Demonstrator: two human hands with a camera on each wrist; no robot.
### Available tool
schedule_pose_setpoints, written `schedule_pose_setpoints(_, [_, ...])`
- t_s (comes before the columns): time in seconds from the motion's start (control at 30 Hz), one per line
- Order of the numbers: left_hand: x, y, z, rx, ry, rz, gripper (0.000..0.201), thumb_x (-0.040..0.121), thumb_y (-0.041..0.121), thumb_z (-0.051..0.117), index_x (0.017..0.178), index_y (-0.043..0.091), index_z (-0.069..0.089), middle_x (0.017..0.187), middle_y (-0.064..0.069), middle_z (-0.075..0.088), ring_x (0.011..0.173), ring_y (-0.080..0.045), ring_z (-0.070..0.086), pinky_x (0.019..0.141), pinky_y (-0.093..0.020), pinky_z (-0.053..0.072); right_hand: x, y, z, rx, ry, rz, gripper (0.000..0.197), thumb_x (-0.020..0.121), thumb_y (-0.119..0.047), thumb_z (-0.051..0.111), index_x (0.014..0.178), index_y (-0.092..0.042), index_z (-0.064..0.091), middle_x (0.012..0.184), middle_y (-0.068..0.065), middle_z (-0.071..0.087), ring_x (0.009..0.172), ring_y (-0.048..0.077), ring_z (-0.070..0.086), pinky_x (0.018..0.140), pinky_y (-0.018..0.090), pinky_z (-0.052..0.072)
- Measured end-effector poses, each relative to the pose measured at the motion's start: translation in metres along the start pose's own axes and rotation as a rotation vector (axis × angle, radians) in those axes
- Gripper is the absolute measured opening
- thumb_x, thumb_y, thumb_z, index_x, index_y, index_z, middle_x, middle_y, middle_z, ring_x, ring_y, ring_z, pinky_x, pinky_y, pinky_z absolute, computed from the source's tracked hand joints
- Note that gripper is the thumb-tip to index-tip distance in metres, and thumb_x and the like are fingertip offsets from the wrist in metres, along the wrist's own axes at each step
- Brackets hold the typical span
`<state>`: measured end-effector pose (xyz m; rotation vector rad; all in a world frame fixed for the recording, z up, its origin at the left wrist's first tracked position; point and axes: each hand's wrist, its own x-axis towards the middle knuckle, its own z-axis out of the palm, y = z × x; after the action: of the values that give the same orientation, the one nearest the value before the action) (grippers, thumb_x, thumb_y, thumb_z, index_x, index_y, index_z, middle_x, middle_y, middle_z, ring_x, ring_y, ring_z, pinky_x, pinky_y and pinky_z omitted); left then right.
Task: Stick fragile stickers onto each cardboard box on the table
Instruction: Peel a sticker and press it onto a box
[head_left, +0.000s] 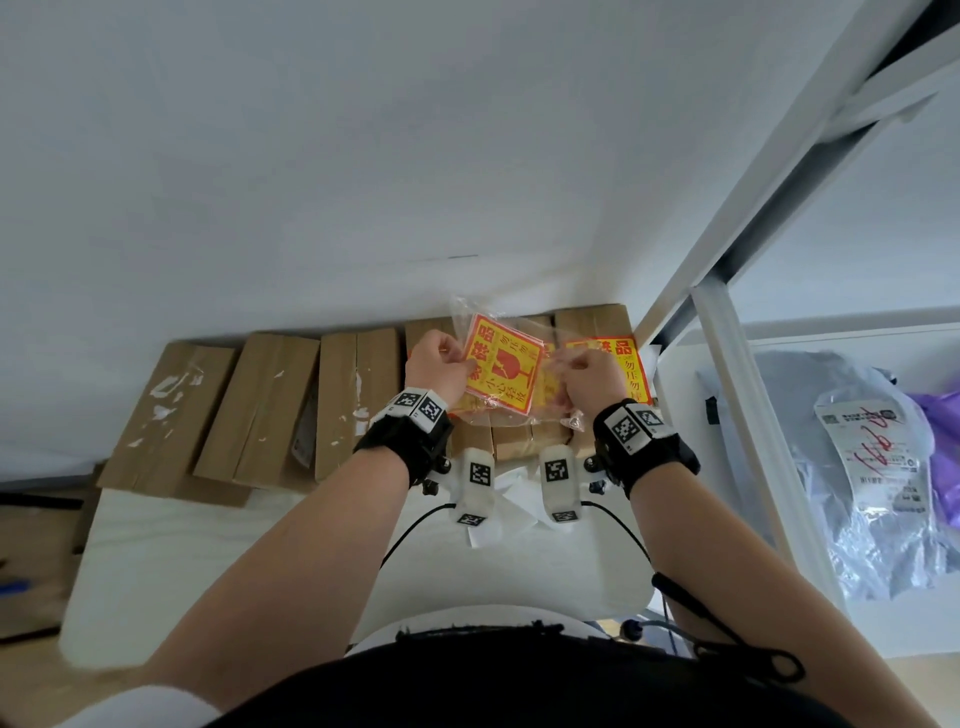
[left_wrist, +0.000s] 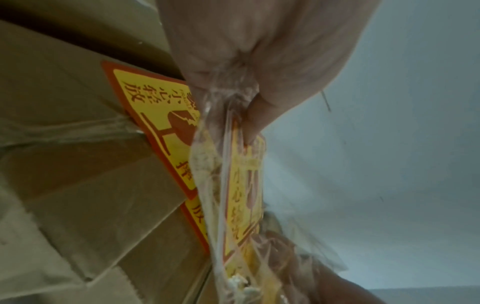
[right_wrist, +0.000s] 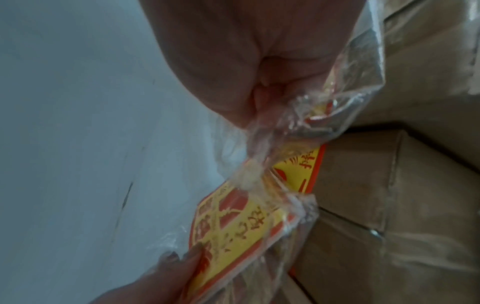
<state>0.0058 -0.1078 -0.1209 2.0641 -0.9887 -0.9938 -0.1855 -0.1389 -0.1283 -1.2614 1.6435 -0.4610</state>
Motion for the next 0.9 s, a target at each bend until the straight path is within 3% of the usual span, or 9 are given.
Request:
schedule_pose_setpoints(0.07, [-0.001, -0.002, 0.000, -0.086, 0.015, -0.003, 0.027, 0.086, 0.008, 0.071, 0.081, 0.018, 0.047, 0.093, -0.003, 0.066, 0.087, -0.022, 0.068, 0.078, -0.039, 0.058, 0.002, -0.003, 0.001, -0.046, 0.005, -0.021, 0.013, 0.091, -0.009, 0.062, 0.095, -0.008, 0.074, 0.070, 0.006, 0.071, 0.040, 0.006, 0.059, 0.045, 0.022, 0.048])
schedule_pose_setpoints(0.17, [-0.003, -0.002, -0.002, -0.218, 0.014, -0.013, 0.023, 0.089, 0.005, 0.068, 0.087, 0.015, 0.048, 0.094, -0.003, 0.066, 0.088, -0.024, 0.070, 0.076, -0.042, 0.061, 0.000, -0.011, 0.001, 0.007, 0.003, -0.051, 0.009, 0.087, -0.020, 0.070, 0.082, -0.015, 0.077, 0.081, 0.002, 0.076, 0.048, 0.010, 0.059, 0.047, 0.026, 0.050])
schedule_pose_setpoints(0.27, [-0.005, -0.002, -0.005, -0.328, -0.014, -0.039, 0.020, 0.091, 0.006, 0.066, 0.089, 0.014, 0.048, 0.106, -0.009, 0.070, 0.092, -0.027, 0.072, 0.075, -0.045, 0.061, -0.003, -0.019, -0.001, 0.129, 0.029, 0.013, 0.015, 0.082, -0.021, 0.077, 0.068, -0.021, 0.071, 0.073, 0.000, 0.072, 0.073, 0.025, 0.069, 0.071, 0.042, 0.059])
schedule_pose_setpoints(0.33, [-0.006, -0.002, -0.005, -0.339, -0.018, -0.032, 0.019, 0.091, 0.008, 0.067, 0.095, 0.012, 0.049, 0.108, -0.010, 0.070, 0.093, -0.028, 0.072, 0.075, -0.045, 0.061, -0.002, -0.020, -0.002, 0.158, 0.029, 0.029, 0.022, 0.080, -0.017, 0.078, 0.062, -0.024, 0.067, 0.073, -0.001, 0.071, 0.086, 0.030, 0.072, 0.078, 0.049, 0.060])
schedule_pose_setpoints(0.5, [-0.010, -0.003, 0.000, -0.424, -0.038, -0.065, 0.029, 0.086, 0.009, 0.073, 0.104, 0.013, 0.051, 0.103, -0.011, 0.072, 0.093, -0.028, 0.073, 0.082, -0.050, 0.059, -0.003, -0.021, -0.003, 0.098, 0.033, -0.032, 0.022, 0.084, -0.018, 0.075, 0.064, -0.016, 0.067, 0.075, 0.004, 0.070, 0.077, 0.025, 0.069, 0.074, 0.041, 0.058])
schedule_pose_setpoints(0.67, [-0.008, -0.004, 0.004, -0.409, 0.027, -0.125, 0.040, 0.087, 0.012, 0.073, 0.122, 0.009, 0.052, 0.108, -0.012, 0.072, 0.090, -0.025, 0.073, 0.077, -0.047, 0.061, -0.001, -0.011, -0.002, -0.030, 0.095, -0.038, 0.023, 0.088, -0.013, 0.063, 0.070, 0.000, 0.068, 0.071, 0.017, 0.070, 0.072, 0.038, 0.068, 0.059, 0.043, 0.057])
schedule_pose_setpoints(0.77, [-0.004, -0.008, 0.006, -0.331, 0.134, -0.129, 0.037, 0.086, 0.011, 0.073, 0.118, 0.012, 0.056, 0.108, -0.007, 0.070, 0.094, -0.023, 0.070, 0.083, -0.046, 0.059, -0.003, -0.011, -0.007, -0.013, 0.171, -0.106, 0.031, 0.092, -0.018, 0.063, 0.062, -0.011, 0.059, 0.059, 0.000, 0.059, 0.056, 0.020, 0.055, 0.047, 0.024, 0.040])
schedule_pose_setpoints(0.83, [-0.001, -0.009, 0.005, -0.302, 0.164, -0.153, 0.034, 0.086, 0.010, 0.072, 0.116, 0.013, 0.056, 0.109, -0.007, 0.070, 0.095, -0.023, 0.070, 0.085, -0.045, 0.058, -0.005, -0.014, -0.013, 0.019, 0.244, -0.154, 0.023, 0.094, -0.021, 0.061, 0.071, -0.018, 0.062, 0.063, -0.008, 0.056, 0.057, 0.008, 0.050, 0.050, 0.019, 0.034])
schedule_pose_setpoints(0.9, [0.004, -0.013, 0.004, -0.295, 0.175, -0.194, 0.031, 0.086, 0.009, 0.072, 0.109, 0.019, 0.054, 0.109, -0.007, 0.070, 0.095, -0.025, 0.070, 0.084, -0.047, 0.059, -0.002, -0.015, -0.019, 0.045, 0.302, -0.162, 0.018, 0.096, -0.027, 0.058, 0.084, -0.019, 0.068, 0.071, -0.007, 0.060, 0.063, 0.009, 0.053, 0.055, 0.020, 0.036])
